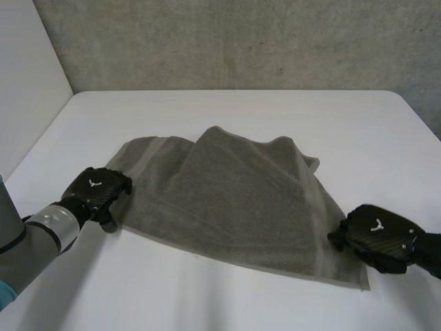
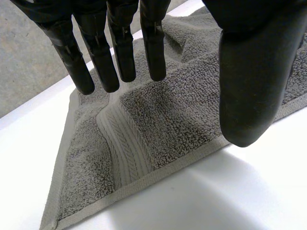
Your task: Fold the towel.
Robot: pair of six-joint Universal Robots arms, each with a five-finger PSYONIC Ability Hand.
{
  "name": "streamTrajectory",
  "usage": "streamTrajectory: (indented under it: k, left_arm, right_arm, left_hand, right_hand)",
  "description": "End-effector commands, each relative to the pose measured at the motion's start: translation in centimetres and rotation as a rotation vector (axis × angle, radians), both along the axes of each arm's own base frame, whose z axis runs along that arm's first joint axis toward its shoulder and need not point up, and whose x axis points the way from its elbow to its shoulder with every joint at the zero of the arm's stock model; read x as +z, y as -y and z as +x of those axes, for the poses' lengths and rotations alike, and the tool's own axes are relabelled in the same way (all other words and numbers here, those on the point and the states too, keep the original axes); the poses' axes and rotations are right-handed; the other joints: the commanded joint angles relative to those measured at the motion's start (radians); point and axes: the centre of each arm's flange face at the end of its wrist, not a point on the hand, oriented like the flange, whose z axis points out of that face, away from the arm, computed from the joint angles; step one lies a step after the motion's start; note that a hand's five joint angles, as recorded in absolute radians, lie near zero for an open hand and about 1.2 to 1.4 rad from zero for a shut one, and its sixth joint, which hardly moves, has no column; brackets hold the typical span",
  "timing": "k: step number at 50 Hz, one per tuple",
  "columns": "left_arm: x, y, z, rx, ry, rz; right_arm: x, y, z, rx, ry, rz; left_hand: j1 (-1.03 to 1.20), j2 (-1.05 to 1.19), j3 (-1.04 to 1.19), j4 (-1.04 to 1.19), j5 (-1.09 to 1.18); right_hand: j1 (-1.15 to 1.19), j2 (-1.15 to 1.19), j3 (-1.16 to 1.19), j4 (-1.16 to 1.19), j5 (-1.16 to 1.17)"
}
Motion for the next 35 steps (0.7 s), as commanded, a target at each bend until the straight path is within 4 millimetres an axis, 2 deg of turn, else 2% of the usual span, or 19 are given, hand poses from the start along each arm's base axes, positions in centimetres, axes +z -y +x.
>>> streamTrajectory:
  k: [1,10,12,13,15,19,24,30,31,32,34,35]
  left_arm:
    - [0.1,0.0,0.0,0.001,-0.001,-0.001]
    - [0.1,-0.1,0.0,0.001,-0.001,-0.003]
    - [0.1,-0.1,0.0,0.001,-0.001,-0.001]
    - [0.1,-0.1,0.0,0.001,-0.001,-0.001]
    - [0.1,-0.1,0.0,0.001,-0.004,0.0]
    - [0.1,-0.1,0.0,0.002,-0.005,-0.001]
    - [0.2,0.0,0.0,0.002,-0.005,-0.004]
    - [0.2,0.0,-0.1,-0.003,-0.005,-0.004]
    - [0.2,0.0,-0.1,-0.003,-0.005,-0.004]
    - [0.2,0.0,-0.1,-0.003,-0.005,-0.004]
    - [0.2,-0.1,-0.1,-0.003,-0.005,-0.003]
    - [0.1,-0.1,-0.1,-0.003,-0.005,-0.001]
  right_arm:
    - [3.1,0.1,0.8,0.0,0.09,-0.037]
    - [4.0,0.0,1.3,0.006,0.078,-0.028]
    - [3.6,-0.1,1.2,-0.001,0.043,-0.022]
    - [3.6,-0.1,1.2,-0.001,0.042,-0.022]
    - [3.1,-0.2,0.9,-0.006,-0.006,-0.029]
    - [2.8,-0.1,0.6,0.013,-0.068,-0.076]
    - [2.6,0.8,-1.2,-0.006,-0.13,-0.144]
    - [1.7,1.1,-2.0,0.014,-0.154,-0.164]
    - [1.7,1.1,-2.1,0.014,-0.154,-0.168]
    - [1.7,1.1,-2.1,0.014,-0.154,-0.168]
    - [1.7,1.2,-2.2,0.013,-0.154,-0.169]
    - [1.7,1.2,-2.2,0.013,-0.154,-0.169]
  left_hand:
    - [-0.02,-0.017,-0.025,-0.021,0.0]
    - [-0.02,-0.017,-0.025,-0.021,0.0]
    - [-0.023,-0.02,-0.028,-0.024,-0.003]
    - [-0.023,-0.02,-0.028,-0.024,-0.003]
    - [-0.023,-0.02,-0.028,-0.024,-0.003]
    - [-0.023,-0.02,-0.028,-0.024,-0.003]
    - [-0.023,-0.02,-0.028,-0.024,-0.003]
    - [-0.023,-0.02,-0.028,-0.024,-0.003]
    - [-0.023,-0.02,-0.028,-0.024,-0.003]
    - [-0.023,-0.02,-0.028,-0.024,-0.003]
    - [-0.023,-0.02,-0.028,-0.024,-0.003]
    - [-0.023,-0.02,-0.028,-0.024,-0.003]
  right_hand:
    - [0.297,0.1,0.067,0.065,0.049]
    - [0.287,0.089,0.057,0.054,0.039]
    - [-0.09,-0.288,-0.32,-0.323,-0.338]
    - [-0.092,-0.29,-0.322,-0.324,-0.34]
    - [-0.384,-0.582,-0.614,-0.617,-0.632]
    - [-0.5,-0.698,-0.73,-0.732,-0.748]
    - [-0.591,-0.789,-0.821,-0.824,-0.839]
    - [-0.515,-0.713,-0.745,-0.748,-0.763]
    - [-0.311,-0.509,-0.541,-0.544,-0.559]
    - [-0.309,-0.507,-0.539,-0.542,-0.557]
    - [0.294,0.097,0.064,0.062,0.046]
    - [0.297,0.1,0.067,0.065,0.049]
